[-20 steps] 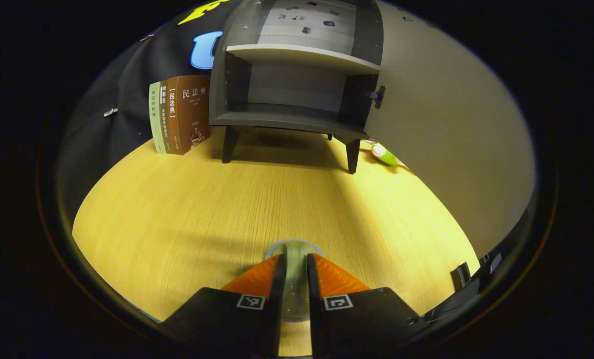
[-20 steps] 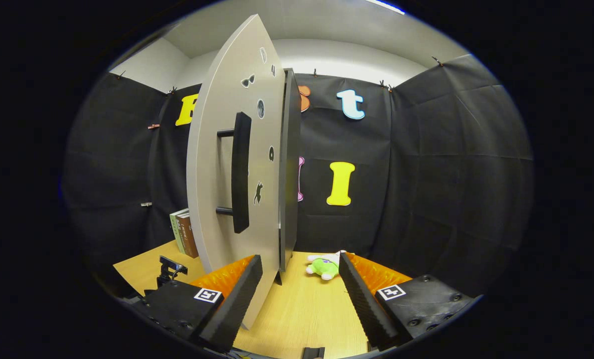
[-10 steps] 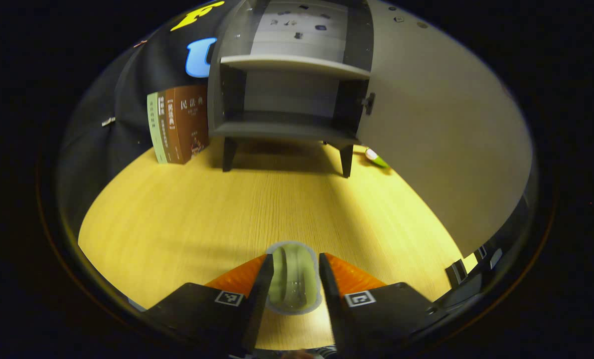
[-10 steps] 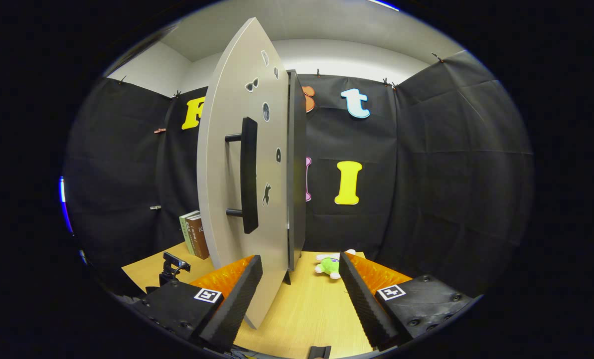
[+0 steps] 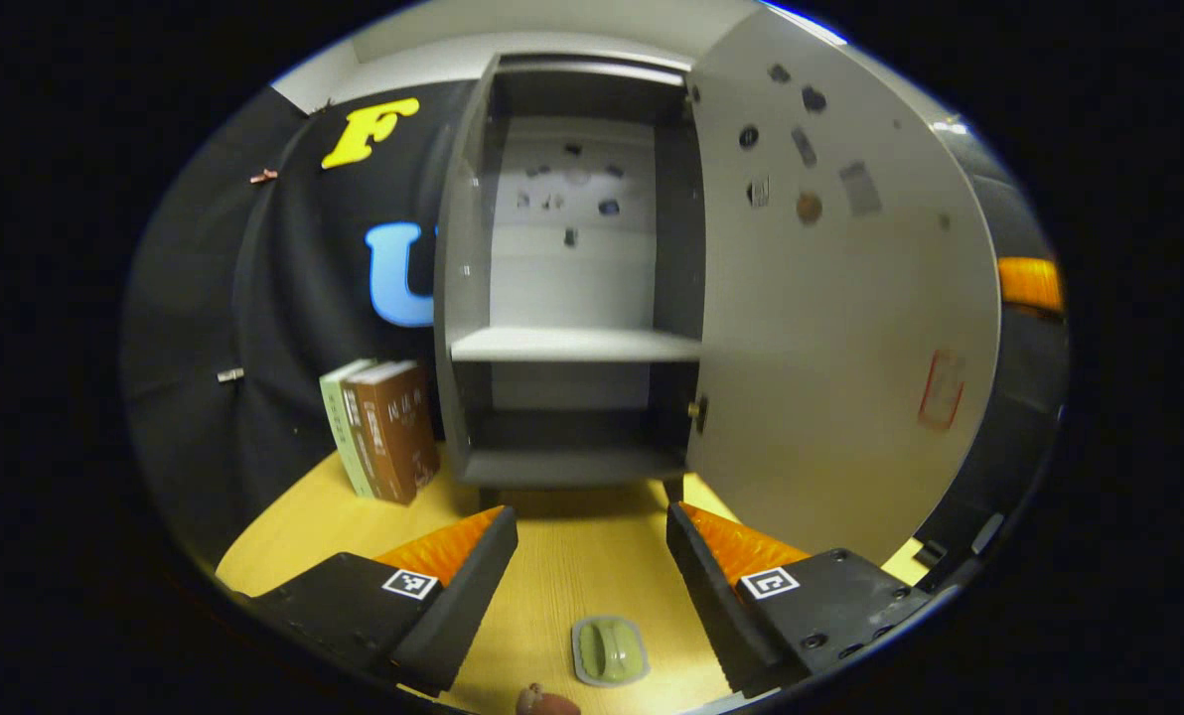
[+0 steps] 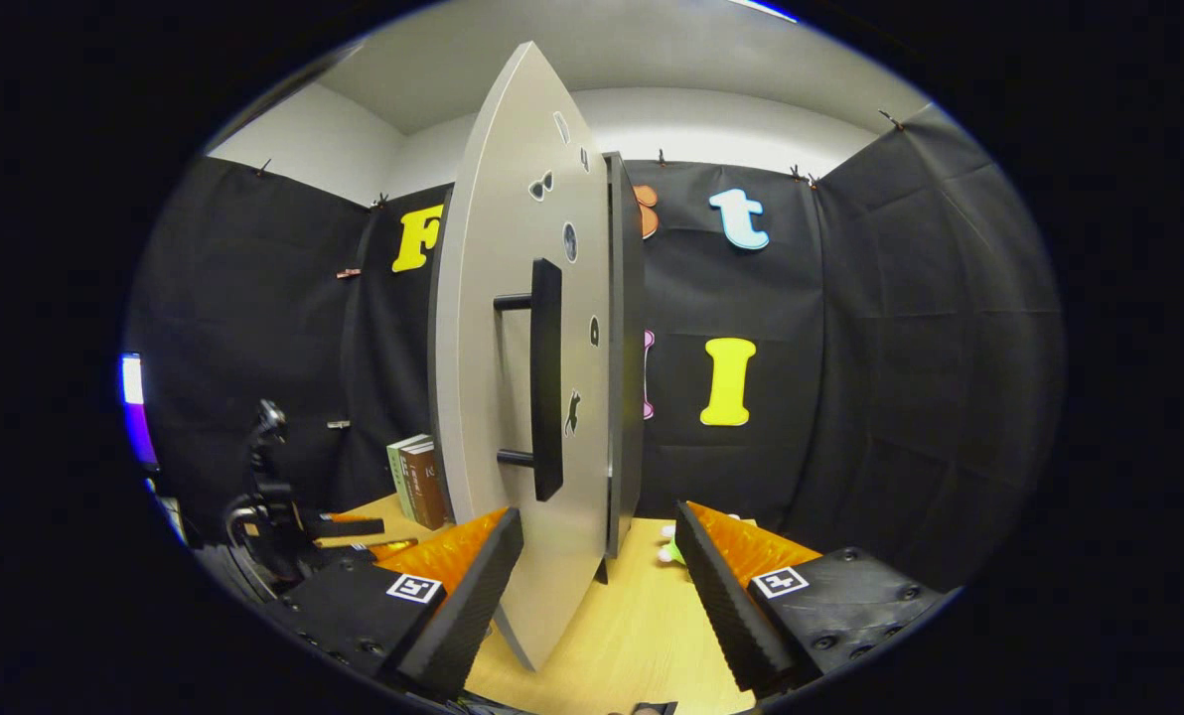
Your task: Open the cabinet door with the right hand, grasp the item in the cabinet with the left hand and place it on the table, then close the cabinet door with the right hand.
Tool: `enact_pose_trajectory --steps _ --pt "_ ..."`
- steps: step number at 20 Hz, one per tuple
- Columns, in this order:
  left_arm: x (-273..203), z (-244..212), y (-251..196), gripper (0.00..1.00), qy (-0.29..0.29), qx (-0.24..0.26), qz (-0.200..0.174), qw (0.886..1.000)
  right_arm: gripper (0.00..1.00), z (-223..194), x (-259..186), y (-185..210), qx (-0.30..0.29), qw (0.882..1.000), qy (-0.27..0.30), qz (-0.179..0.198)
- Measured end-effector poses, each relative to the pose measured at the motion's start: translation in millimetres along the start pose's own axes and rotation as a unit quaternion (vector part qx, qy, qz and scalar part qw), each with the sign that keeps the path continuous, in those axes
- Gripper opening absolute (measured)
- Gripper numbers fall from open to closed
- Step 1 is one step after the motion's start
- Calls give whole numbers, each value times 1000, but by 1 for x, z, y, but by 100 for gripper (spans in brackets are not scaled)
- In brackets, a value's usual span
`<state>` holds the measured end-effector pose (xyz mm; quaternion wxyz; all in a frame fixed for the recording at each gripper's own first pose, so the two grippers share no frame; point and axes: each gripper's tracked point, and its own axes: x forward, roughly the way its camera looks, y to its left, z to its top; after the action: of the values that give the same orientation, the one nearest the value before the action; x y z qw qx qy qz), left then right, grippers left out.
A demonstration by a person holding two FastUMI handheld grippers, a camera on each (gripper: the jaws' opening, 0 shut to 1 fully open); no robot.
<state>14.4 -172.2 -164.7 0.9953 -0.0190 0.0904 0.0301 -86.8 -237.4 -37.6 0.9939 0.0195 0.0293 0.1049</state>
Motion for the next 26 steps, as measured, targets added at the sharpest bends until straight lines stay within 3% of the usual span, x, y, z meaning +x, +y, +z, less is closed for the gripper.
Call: enact_pose_trajectory --steps 4,5,11,14,15,17,26 --pt "-21 82 -3 95 -59 24 -4 998 97 7 11 9 6 999 -12 39" --pt "-26 93 -5 93 -60 22 -9 998 100 8 14 11 8 999 -15 49" --pt "-71 145 4 92 -89 -5 13 996 95 6 22 20 31 994 -13 107" --pt "-84 144 15 92 -84 26 40 995 95 4 24 24 40 992 -6 121" --pt "-87 142 20 97 -82 33 45 995 96 5 25 26 37 992 -6 123" --pt "-82 135 26 92 -72 30 49 996 97 5 30 33 35 991 -1 127" --pt "-47 125 91 95 -50 16 -20 998 97 -2 63 131 34 992 9 119"
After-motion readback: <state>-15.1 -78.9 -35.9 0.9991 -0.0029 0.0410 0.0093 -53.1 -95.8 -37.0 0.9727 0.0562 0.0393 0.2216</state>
